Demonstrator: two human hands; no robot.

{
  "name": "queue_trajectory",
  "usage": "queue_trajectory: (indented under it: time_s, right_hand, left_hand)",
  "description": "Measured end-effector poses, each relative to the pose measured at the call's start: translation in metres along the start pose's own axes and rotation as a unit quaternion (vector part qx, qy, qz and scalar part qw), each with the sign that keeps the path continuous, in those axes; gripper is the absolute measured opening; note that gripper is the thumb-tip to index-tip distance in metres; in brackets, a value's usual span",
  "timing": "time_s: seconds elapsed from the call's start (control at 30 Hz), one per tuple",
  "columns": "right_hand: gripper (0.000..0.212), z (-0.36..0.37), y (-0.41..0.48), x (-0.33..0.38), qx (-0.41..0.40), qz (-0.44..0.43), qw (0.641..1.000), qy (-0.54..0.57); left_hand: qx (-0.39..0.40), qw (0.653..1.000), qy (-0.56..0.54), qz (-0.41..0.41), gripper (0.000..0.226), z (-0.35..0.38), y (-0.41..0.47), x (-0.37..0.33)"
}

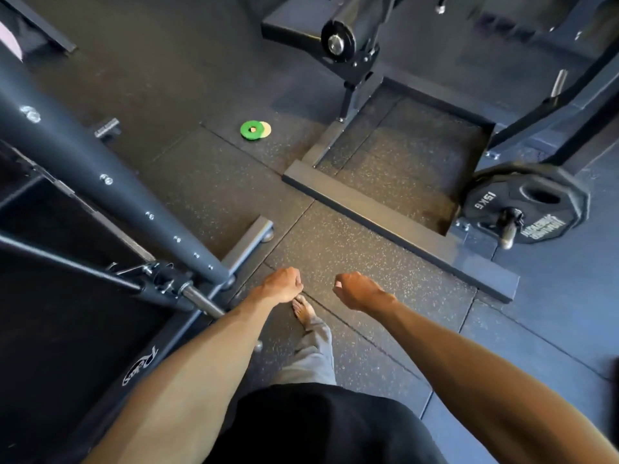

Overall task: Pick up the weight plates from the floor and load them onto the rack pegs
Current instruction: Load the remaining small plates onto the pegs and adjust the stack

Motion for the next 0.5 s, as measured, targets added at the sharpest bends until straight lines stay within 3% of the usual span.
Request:
queue_trajectory:
  time_s: [0.2,0.5]
  right_hand:
    - [0.036,-0.079,0.105,-0.005,0.027,-0.003,1.000,-0.005]
    - [0.038,-0.187,0.263,0.033,0.039,-0.066,0.997,-0.028]
  left_hand:
    - [0.037,0.999,-0.002,-0.008,0.013,-0.073,0.094,0.004]
    - [0.024,0.998,-0.020,-0.051,0.021,-0.192,0.217,0.026]
Point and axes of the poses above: each hand's wrist, its own y-axis towards the middle knuckle, its own z-axis out of the palm, x = y × z, the point moved 1 cm from there along y, towards the middle knuckle
